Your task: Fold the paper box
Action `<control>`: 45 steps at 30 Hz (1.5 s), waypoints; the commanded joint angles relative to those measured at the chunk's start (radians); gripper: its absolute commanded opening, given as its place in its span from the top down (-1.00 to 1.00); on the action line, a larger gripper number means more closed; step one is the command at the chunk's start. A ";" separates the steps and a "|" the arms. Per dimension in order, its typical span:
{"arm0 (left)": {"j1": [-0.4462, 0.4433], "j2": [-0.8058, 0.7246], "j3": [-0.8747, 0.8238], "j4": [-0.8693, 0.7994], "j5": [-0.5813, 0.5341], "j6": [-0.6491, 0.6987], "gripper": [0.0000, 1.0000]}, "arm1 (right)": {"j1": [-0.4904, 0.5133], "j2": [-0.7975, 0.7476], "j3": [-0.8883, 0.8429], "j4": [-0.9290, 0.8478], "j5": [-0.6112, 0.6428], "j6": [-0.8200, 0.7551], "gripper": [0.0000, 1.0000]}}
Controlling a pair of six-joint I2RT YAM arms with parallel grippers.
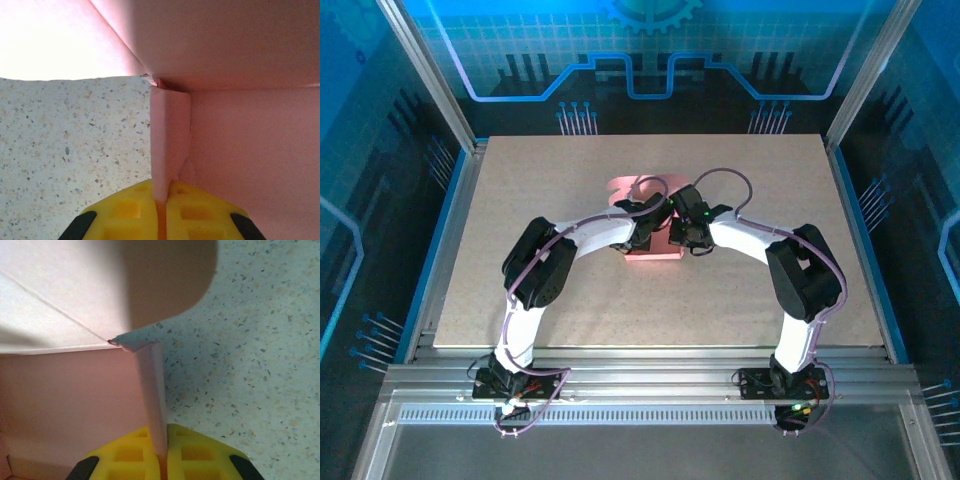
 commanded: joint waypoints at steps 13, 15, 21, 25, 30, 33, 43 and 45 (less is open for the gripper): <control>0.035 -0.140 -0.138 0.071 0.205 -0.035 0.38 | 0.058 -0.019 -0.005 -0.029 0.105 0.045 1.00; 0.040 -0.158 -0.145 0.075 0.211 -0.040 0.29 | 0.059 -0.017 -0.004 -0.031 0.104 0.045 1.00; 0.058 -0.212 -0.173 0.088 0.223 -0.051 0.14 | 0.058 -0.008 0.002 -0.041 0.109 0.041 1.00; 0.069 -0.244 -0.194 0.099 0.230 -0.051 -0.15 | 0.056 0.004 0.017 -0.055 0.110 0.033 1.00; 0.080 -0.259 -0.217 0.114 0.230 -0.056 -0.17 | 0.056 0.016 0.030 -0.064 0.107 0.031 1.00; 0.091 -0.269 -0.242 0.130 0.237 -0.056 -0.15 | 0.056 0.019 0.033 -0.069 0.109 0.030 1.00; 0.188 -0.343 -0.449 0.482 0.595 -0.113 0.08 | 0.053 0.023 0.033 -0.072 0.100 0.026 1.00; 0.205 -0.342 -0.481 0.538 0.648 -0.120 0.15 | 0.051 0.021 0.030 -0.071 0.099 0.024 1.00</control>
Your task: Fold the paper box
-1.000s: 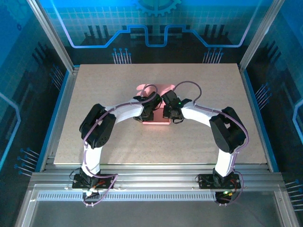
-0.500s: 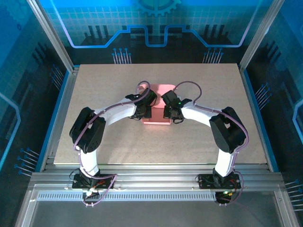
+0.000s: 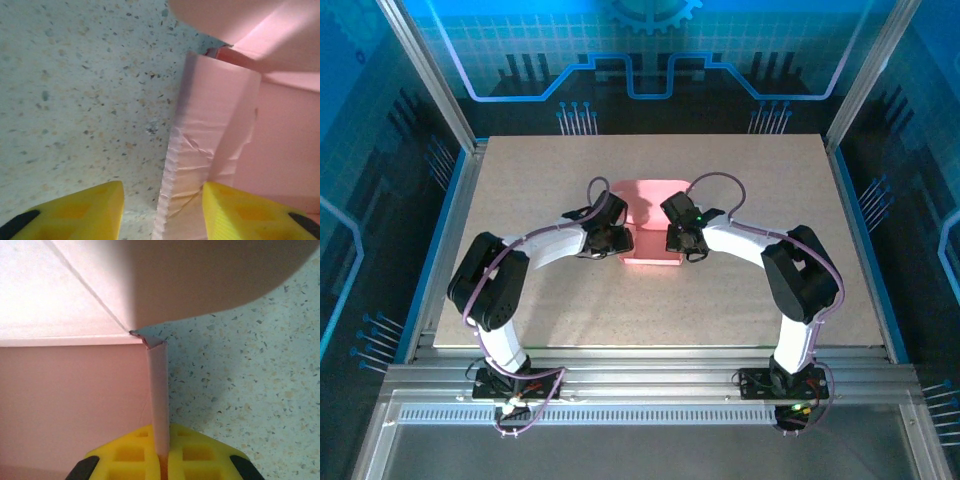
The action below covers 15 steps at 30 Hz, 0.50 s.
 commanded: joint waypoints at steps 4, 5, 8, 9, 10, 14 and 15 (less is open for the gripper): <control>0.033 -0.004 -0.057 0.172 0.211 -0.032 0.26 | -0.003 0.010 0.021 -0.009 0.010 0.005 1.00; 0.033 -0.003 -0.060 0.179 0.219 -0.032 0.30 | -0.002 0.011 0.020 -0.008 0.009 0.006 1.00; 0.034 0.003 -0.069 0.194 0.225 -0.039 0.43 | -0.005 0.009 0.018 -0.004 0.004 0.008 1.00; 0.034 0.004 -0.070 0.194 0.223 -0.040 0.47 | -0.004 0.010 0.019 -0.003 0.003 0.009 1.00; 0.033 0.009 -0.070 0.192 0.222 -0.040 0.51 | -0.003 0.009 0.019 -0.004 0.002 0.010 1.00; 0.031 0.029 -0.055 0.156 0.206 -0.037 0.55 | -0.004 0.007 0.019 0.000 -0.001 0.011 1.00; 0.030 0.036 -0.052 0.151 0.201 -0.036 0.55 | -0.004 0.008 0.019 -0.001 -0.002 0.011 1.00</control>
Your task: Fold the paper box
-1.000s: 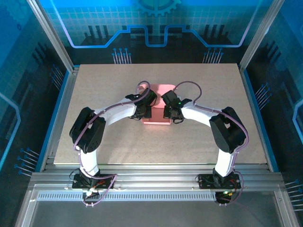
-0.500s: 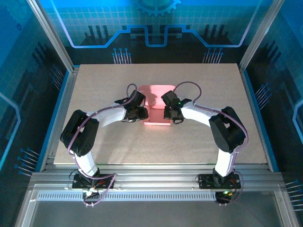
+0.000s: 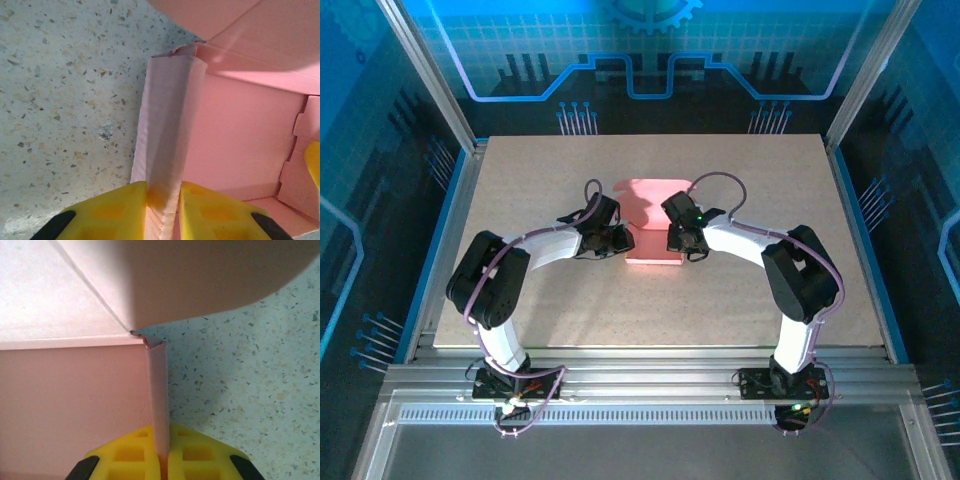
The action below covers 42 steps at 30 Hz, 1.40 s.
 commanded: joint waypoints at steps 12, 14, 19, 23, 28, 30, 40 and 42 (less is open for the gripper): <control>-0.039 0.061 0.059 -0.076 -0.039 0.019 0.79 | 0.002 0.012 0.017 0.006 -0.017 0.013 1.00; -0.052 0.074 0.077 -0.099 -0.059 0.034 0.80 | 0.003 0.011 0.017 0.007 -0.018 0.013 1.00; -0.085 0.106 0.137 -0.167 -0.102 0.048 0.71 | 0.009 0.015 0.022 0.007 -0.022 0.014 1.00; -0.104 0.121 0.184 -0.219 -0.121 0.037 0.65 | 0.016 0.019 0.028 0.005 -0.017 0.018 1.00; -0.130 0.150 0.254 -0.329 -0.211 0.060 0.76 | 0.023 0.022 0.038 0.000 -0.009 0.015 1.00; -0.133 0.160 0.274 -0.361 -0.228 0.056 0.81 | 0.024 0.023 0.040 0.001 -0.010 0.015 1.00; -0.160 0.213 0.369 -0.475 -0.300 0.024 0.86 | 0.042 0.028 0.048 0.005 -0.001 0.023 1.00; -0.160 0.227 0.392 -0.511 -0.332 0.008 0.88 | 0.049 0.024 0.043 0.008 0.012 0.034 1.00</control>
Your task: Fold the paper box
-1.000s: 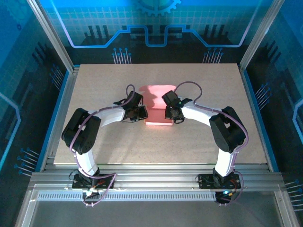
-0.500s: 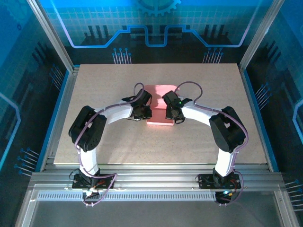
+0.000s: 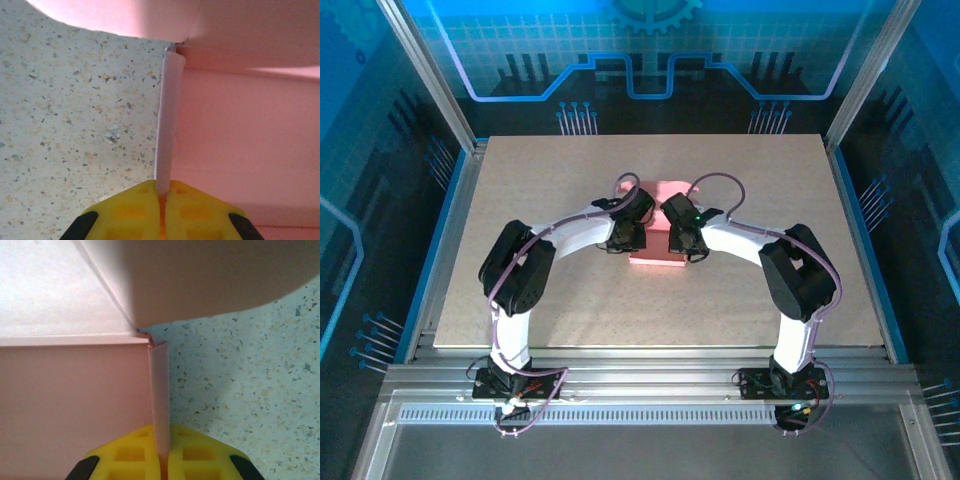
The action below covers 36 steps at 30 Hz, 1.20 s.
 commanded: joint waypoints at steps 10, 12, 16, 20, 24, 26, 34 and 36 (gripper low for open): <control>-0.048 0.107 0.132 -0.215 -0.208 -0.074 1.00 | 0.104 -0.002 0.010 0.067 0.040 0.109 1.00; -0.057 0.123 0.145 -0.240 -0.258 -0.069 1.00 | 0.106 0.002 0.012 0.068 0.036 0.114 1.00; -0.070 0.151 0.177 -0.335 -0.403 -0.063 1.00 | 0.105 0.005 0.014 0.055 0.053 0.117 1.00; -0.072 0.155 0.182 -0.376 -0.482 -0.052 1.00 | 0.104 0.000 0.008 0.062 0.053 0.124 1.00; -0.066 0.125 0.134 -0.271 -0.351 -0.051 1.00 | 0.105 0.003 0.008 0.078 0.029 0.121 1.00; -0.055 0.095 0.087 -0.177 -0.253 -0.062 0.74 | 0.104 0.003 0.007 0.079 0.028 0.118 1.00; 0.004 0.026 -0.033 -0.022 -0.111 -0.088 0.74 | 0.091 -0.018 -0.022 0.083 0.032 0.116 1.00; 0.014 0.019 -0.052 -0.001 -0.086 -0.089 0.78 | 0.091 -0.017 -0.022 0.083 0.029 0.116 1.00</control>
